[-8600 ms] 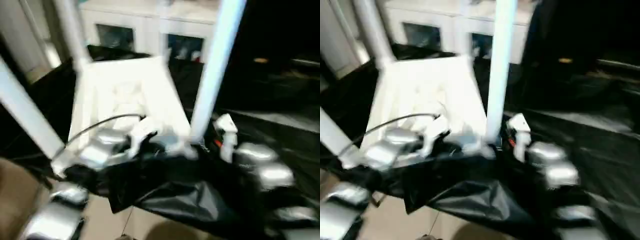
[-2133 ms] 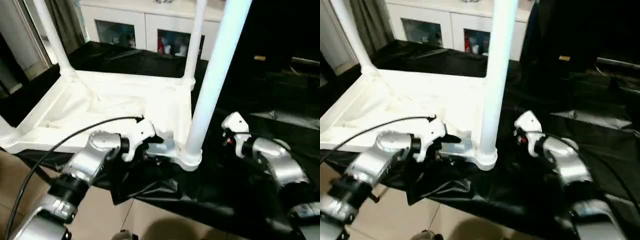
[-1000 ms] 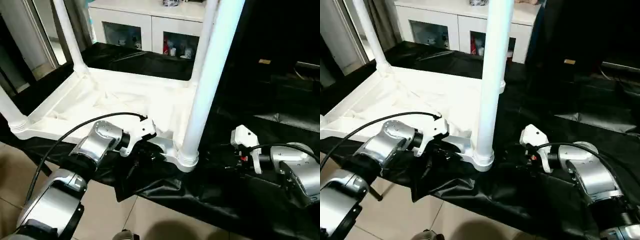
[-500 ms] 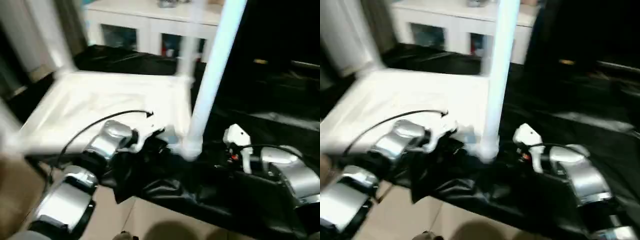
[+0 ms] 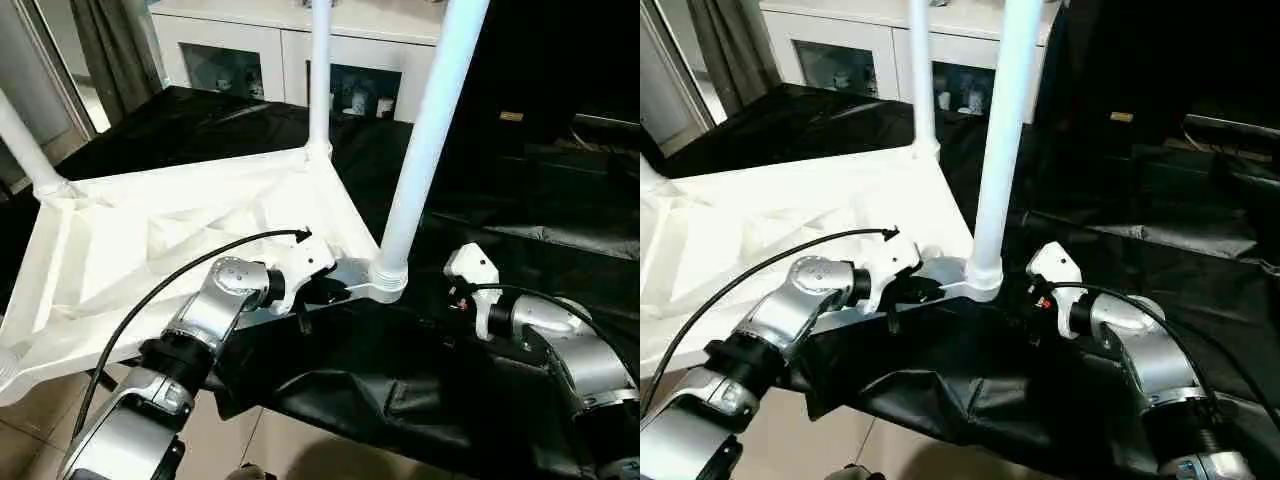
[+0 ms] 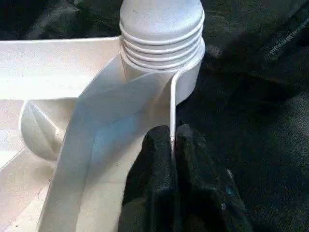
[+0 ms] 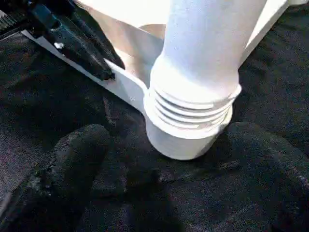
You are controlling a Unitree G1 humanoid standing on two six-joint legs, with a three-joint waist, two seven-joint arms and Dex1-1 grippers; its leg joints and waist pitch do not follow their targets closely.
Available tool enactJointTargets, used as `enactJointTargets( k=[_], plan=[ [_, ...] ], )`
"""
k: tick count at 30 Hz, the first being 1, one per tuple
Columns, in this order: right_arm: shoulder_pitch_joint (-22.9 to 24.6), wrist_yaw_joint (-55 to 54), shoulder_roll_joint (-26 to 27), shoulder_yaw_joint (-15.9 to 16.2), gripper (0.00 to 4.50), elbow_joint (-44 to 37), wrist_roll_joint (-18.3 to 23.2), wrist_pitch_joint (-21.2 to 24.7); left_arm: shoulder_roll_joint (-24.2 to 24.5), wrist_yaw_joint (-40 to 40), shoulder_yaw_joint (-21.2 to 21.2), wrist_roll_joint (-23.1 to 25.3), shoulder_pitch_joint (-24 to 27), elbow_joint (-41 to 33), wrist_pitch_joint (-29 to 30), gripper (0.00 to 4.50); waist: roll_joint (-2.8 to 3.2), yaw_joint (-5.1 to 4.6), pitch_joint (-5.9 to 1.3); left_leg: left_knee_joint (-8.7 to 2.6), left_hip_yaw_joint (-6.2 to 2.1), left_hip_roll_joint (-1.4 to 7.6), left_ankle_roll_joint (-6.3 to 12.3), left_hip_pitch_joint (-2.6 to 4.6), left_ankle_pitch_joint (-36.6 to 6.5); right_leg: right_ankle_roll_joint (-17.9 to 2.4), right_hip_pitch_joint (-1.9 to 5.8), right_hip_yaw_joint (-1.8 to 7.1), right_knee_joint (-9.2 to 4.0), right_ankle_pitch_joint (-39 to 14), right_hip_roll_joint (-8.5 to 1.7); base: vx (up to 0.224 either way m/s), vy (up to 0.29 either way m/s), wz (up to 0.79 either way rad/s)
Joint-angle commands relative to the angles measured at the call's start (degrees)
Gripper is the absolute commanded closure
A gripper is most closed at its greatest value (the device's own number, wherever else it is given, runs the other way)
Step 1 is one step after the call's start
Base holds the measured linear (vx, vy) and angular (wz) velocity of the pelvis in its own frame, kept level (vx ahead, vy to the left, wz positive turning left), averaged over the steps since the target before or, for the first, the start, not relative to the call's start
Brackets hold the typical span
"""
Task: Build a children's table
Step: Rotate table base, then rotate leg to tighten
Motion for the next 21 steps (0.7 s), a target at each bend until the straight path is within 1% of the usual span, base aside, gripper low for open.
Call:
enactJointTargets(
  k=[1, 3, 4, 6, 7, 9, 10, 11, 12, 15, 18, 19, 20, 21],
  plan=[
    [-1.3, -0.6, 0.0, -0.8, 0.00, -0.1, -0.4, -0.6, 1.6, -0.8, -0.1, 0.7, 0.7, 1.4, -0.9, 3.92, -1.37, 0.06, -4.16, -3.89, -0.85, 1.88, 2.60, 1.00, -14.6, -10.8, 2.46, 2.01, -4.89, -18.1, -3.04, 0.000, 0.000, 0.00],
    [-1.4, -0.7, 0.0, -0.7, 0.00, -0.1, -0.4, -0.7, 1.7, -0.8, 0.0, 0.7, 0.6, 1.6, -0.9, 3.92, -1.40, -0.14, -4.11, -4.04, -0.94, 1.89, 2.19, 0.93, -15.1, -10.4, 2.52, 1.98, -4.89, -18.5, -3.00, 0.000, 0.000, 0.00],
    [-1.6, -1.3, 0.2, -0.9, 0.00, -0.2, -0.4, -1.6, 2.3, -0.4, 0.0, 1.4, 0.3, 2.3, -1.4, 3.92, -1.42, -0.45, -4.03, -4.06, -0.89, 1.87, 1.81, 1.12, -16.3, -10.2, 2.30, 2.02, -5.07, -19.3, -2.95, 0.000, 0.000, 0.00],
    [-1.7, -1.8, 0.4, -1.0, 0.00, -0.1, -0.4, -2.0, 2.6, -0.4, 0.1, 1.6, 0.3, 2.6, -1.5, 3.92, -1.40, -0.53, -4.04, -4.08, -0.92, 1.85, 1.63, 1.06, -16.4, -10.1, 2.36, 2.04, -5.10, -19.7, -3.00, 0.000, 0.000, 0.00],
    [-2.1, -2.6, 0.8, -1.3, 0.00, 0.2, -0.6, -2.4, 2.8, -0.6, 0.1, 1.8, 0.2, 3.0, -1.3, 4.22, -1.37, -0.67, -4.01, -4.11, -0.91, 1.82, 1.43, 1.04, -16.6, -9.9, 2.32, 2.06, -5.15, -19.9, -2.98, 0.000, 0.000, 0.00],
    [-2.8, -4.1, 1.7, -1.7, 0.00, 1.0, -0.9, -3.1, 3.2, -0.7, 0.0, 2.1, -0.1, 4.2, -1.3, 4.29, -1.41, -0.86, -3.97, -4.13, -0.93, 1.71, 1.26, 1.04, -17.1, -9.6, 2.30, 2.01, -5.25, -21.0, -3.01, 0.000, 0.000, 0.00],
    [-3.1, -4.4, 2.2, -1.6, 0.00, 1.4, -0.9, -3.3, 3.4, -0.5, 0.0, 2.3, -0.3, 4.9, -1.4, 4.29, -1.38, -0.99, -3.95, -4.05, -0.90, 1.63, 1.06, 1.25, -17.6, -9.3, 2.07, 2.03, -5.47, -22.5, -3.03, 0.000, 0.000, 0.00],
    [-3.1, -4.5, 2.2, -1.6, 0.00, 1.4, -0.9, -3.3, 3.4, -0.5, 0.0, 2.3, -0.3, 4.9, -1.4, 4.34, -1.38, -0.99, -3.95, -4.05, -0.90, 1.63, 1.06, 1.25, -17.6, -9.3, 2.07, 2.03, -5.47, -22.5, -3.03, 0.000, 0.000, 0.00],
    [-3.4, -4.7, 2.7, -1.3, 0.00, 1.7, -1.1, -3.5, 3.4, -0.6, 0.0, 2.2, -0.5, 5.2, -1.3, 4.43, -1.32, -0.99, -3.93, -4.15, -0.95, 1.77, 0.93, 1.29, -17.8, -9.4, 2.08, 2.06, -5.48, -22.4, -3.01, 0.000, 0.000, 0.00],
    [-4.3, -5.4, 4.1, -0.5, 0.00, 3.1, -1.4, -4.2, 3.7, -1.5, -0.5, 2.4, -0.5, 5.7, -1.0, 4.43, -1.27, -1.17, -4.01, -4.31, -1.04, 1.80, 0.80, 1.09, -18.0, -10.0, 2.21, 2.03, -5.27, -20.6, -2.96, 0.000, 0.000, 0.00],
    [-5.3, -6.2, 5.1, 0.1, 0.00, 4.8, -1.9, -4.9, 4.0, -1.9, -1.0, 2.9, -0.4, 5.9, -1.4, 4.43, -1.27, -1.43, -4.07, -4.28, -1.02, 1.77, 0.62, 1.17, -18.4, -10.7, 2.16, 2.01, -5.18, -20.0, -2.97, 0.000, 0.000, 0.00],
    [-5.6, -6.3, 5.4, 0.3, 0.00, 5.4, -2.0, -5.3, 4.0, -2.0, -1.1, 3.0, -0.5, 6.2, -1.5, 4.43, -1.26, -1.41, -4.05, -4.26, -0.99, 1.84, 0.61, 1.31, -18.5, -10.9, 2.10, 2.09, -5.18, -19.6, -3.00, 0.000, 0.000, 0.00],
    [-5.9, -6.1, 5.7, 0.4, 0.00, 5.9, -2.1, -5.5, 4.1, -2.2, -1.2, 3.1, -0.5, 6.3, -1.6, 4.43, -1.26, -1.46, -4.05, -4.27, -1.00, 1.81, 0.62, 1.17, -18.4, -11.0, 2.17, 2.09, -5.10, -19.3, -3.02, 0.000, 0.000, 0.00],
    [-6.3, -6.2, 6.1, 0.6, 0.00, 6.6, -2.2, -5.8, 4.2, -2.6, -1.4, 3.1, -0.5, 6.3, -1.7, 4.43, -1.24, -1.45, -4.08, -4.27, -0.98, 1.79, 0.61, 1.18, -18.3, -11.1, 2.18, 2.09, -5.10, -19.3, -2.99, 0.000, 0.000, 0.00]
  ],
)
